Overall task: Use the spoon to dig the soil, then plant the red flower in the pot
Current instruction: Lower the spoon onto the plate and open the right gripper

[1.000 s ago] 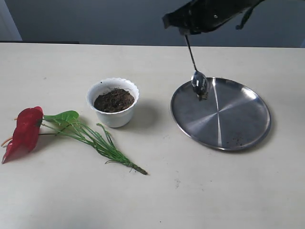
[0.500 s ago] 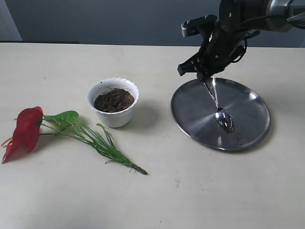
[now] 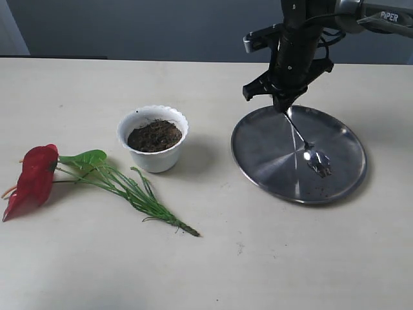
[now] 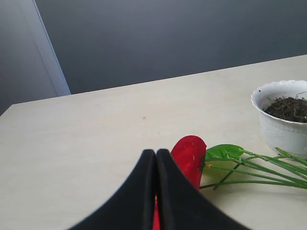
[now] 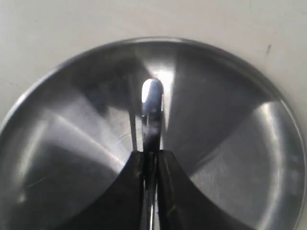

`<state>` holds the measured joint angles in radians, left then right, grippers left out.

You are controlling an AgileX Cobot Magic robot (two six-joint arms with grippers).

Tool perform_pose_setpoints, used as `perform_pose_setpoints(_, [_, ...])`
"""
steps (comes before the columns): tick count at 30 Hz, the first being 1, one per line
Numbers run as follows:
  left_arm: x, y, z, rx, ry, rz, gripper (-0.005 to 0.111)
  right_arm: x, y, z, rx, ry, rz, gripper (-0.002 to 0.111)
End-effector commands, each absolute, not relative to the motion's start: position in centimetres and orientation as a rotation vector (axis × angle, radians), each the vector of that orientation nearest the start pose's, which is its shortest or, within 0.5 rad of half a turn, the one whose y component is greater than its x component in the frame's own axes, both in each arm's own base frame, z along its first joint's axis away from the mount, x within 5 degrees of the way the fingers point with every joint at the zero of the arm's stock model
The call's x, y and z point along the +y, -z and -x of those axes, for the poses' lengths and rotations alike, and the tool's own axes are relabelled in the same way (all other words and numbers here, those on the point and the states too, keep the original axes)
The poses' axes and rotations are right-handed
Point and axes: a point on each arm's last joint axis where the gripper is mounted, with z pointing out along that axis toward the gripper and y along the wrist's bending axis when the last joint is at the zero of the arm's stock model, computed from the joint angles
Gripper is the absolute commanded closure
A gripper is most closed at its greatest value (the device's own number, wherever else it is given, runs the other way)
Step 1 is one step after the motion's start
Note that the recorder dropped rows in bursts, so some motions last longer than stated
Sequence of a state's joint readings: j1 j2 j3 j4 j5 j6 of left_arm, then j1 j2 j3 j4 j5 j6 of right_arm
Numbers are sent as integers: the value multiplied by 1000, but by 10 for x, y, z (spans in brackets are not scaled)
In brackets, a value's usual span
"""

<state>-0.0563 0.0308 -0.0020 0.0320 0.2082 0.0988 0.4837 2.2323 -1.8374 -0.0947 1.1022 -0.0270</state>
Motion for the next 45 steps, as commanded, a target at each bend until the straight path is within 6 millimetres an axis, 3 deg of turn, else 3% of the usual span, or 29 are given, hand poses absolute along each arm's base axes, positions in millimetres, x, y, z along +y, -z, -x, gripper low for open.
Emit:
perform_pose_setpoints(1, [-2, -193, -57, 1707, -61, -149, 106, 205, -163, -416, 2925, 119, 810, 109])
perform_pose_setpoints(13, [-2, -194, -58, 1702, -61, -149, 106, 208, -142, -420, 2931, 108, 813, 109])
perform_pose_setpoints(27, [-2, -194, -58, 1702, -61, -149, 106, 208, -142, -421, 2926, 110, 813, 109])
perform_pose_setpoints(34, [-2, -194, -58, 1702, -61, -149, 106, 208, -142, -421, 2926, 110, 813, 76])
perform_pose_setpoints(41, [-2, -194, -58, 1702, -61, -149, 106, 207, -146, -423, 2899, 142, 824, 76])
perform_pose_setpoints(45, [-2, -194, -58, 1702, -61, -149, 106, 214, -167, -425, 2811, 14, 765, 76])
